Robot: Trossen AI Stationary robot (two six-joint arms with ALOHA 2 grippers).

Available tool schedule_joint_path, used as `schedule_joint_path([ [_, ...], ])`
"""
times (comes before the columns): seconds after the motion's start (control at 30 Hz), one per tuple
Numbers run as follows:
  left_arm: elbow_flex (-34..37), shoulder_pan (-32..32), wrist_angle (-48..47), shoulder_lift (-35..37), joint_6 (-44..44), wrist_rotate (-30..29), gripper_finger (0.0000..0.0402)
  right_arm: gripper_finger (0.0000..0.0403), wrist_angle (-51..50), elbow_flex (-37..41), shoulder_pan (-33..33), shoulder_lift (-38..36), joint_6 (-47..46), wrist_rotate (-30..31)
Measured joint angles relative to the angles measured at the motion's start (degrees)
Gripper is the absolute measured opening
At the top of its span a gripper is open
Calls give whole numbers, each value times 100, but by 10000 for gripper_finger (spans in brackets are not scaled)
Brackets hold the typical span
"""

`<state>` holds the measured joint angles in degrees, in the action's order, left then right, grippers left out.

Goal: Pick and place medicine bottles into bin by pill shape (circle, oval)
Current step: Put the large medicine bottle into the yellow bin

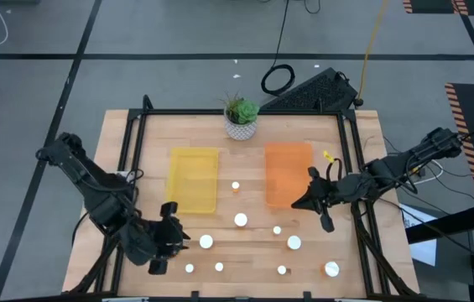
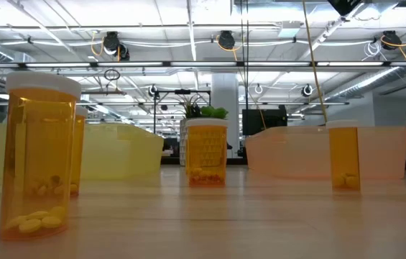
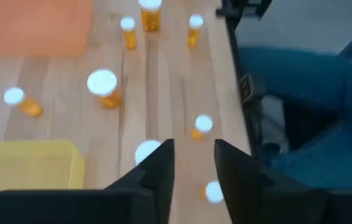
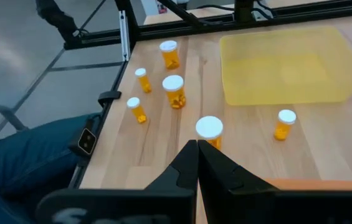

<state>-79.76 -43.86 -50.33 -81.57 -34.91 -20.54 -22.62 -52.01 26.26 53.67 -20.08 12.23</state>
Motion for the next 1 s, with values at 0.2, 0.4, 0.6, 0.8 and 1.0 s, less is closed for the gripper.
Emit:
schedule_joint_path([
  [0.2,-561,0,-798,-658,23,293,184,0,9,0,0,0,217,2],
  [0.4,-678,-70,-1193,-1052,-248,897,253,0,10,0,0,0,143,0],
  [0.6,-676,-345,-2065,-1332,-931,971,308,0,6,0,8,0,135,0],
  [0.8,-659,-573,-2417,-1537,-1231,974,347,0,5,0,9,0,205,0],
  [1.0,-659,-715,-2419,-1537,-1618,972,366,0,8,0,9,0,275,0],
])
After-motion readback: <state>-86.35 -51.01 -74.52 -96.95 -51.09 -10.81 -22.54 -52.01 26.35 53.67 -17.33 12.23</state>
